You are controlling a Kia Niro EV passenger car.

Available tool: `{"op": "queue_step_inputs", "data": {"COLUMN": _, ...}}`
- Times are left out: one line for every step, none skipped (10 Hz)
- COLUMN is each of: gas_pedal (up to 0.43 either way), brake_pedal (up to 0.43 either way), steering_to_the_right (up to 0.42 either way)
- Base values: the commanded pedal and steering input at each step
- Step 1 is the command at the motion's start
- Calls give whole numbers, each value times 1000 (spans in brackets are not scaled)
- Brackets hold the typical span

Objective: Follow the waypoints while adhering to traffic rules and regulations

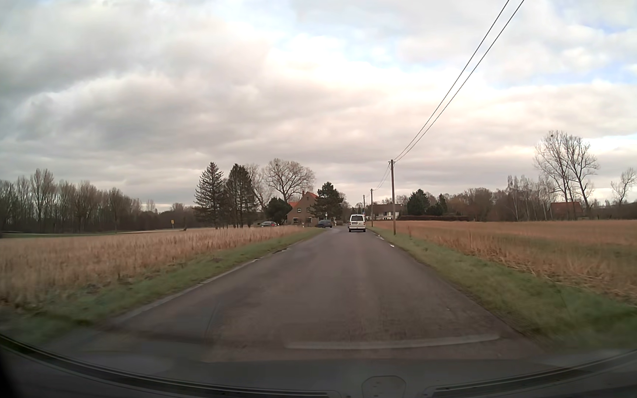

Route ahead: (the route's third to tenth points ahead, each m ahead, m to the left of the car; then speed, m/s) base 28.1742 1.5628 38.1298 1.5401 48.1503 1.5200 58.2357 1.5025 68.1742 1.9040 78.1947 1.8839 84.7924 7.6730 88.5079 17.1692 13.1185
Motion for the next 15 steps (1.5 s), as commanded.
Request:
{"op": "queue_step_inputs", "data": {"gas_pedal": 157, "brake_pedal": 0, "steering_to_the_right": 3}}
{"op": "queue_step_inputs", "data": {"gas_pedal": 157, "brake_pedal": 0, "steering_to_the_right": 3}}
{"op": "queue_step_inputs", "data": {"gas_pedal": 157, "brake_pedal": 0, "steering_to_the_right": 3}}
{"op": "queue_step_inputs", "data": {"gas_pedal": 157, "brake_pedal": 0, "steering_to_the_right": 3}}
{"op": "queue_step_inputs", "data": {"gas_pedal": 157, "brake_pedal": 0, "steering_to_the_right": 3}}
{"op": "queue_step_inputs", "data": {"gas_pedal": 157, "brake_pedal": 0, "steering_to_the_right": 3}}
{"op": "queue_step_inputs", "data": {"gas_pedal": 157, "brake_pedal": 0, "steering_to_the_right": 3}}
{"op": "queue_step_inputs", "data": {"gas_pedal": 150, "brake_pedal": 0, "steering_to_the_right": 3}}
{"op": "queue_step_inputs", "data": {"gas_pedal": 150, "brake_pedal": 0, "steering_to_the_right": 3}}
{"op": "queue_step_inputs", "data": {"gas_pedal": 150, "brake_pedal": 0, "steering_to_the_right": 3}}
{"op": "queue_step_inputs", "data": {"gas_pedal": 150, "brake_pedal": 0, "steering_to_the_right": 4}}
{"op": "queue_step_inputs", "data": {"gas_pedal": 150, "brake_pedal": 0, "steering_to_the_right": 6}}
{"op": "queue_step_inputs", "data": {"gas_pedal": 138, "brake_pedal": 0, "steering_to_the_right": 8}}
{"op": "queue_step_inputs", "data": {"gas_pedal": 138, "brake_pedal": 0, "steering_to_the_right": 8}}
{"op": "queue_step_inputs", "data": {"gas_pedal": 110, "brake_pedal": 0, "steering_to_the_right": 8}}
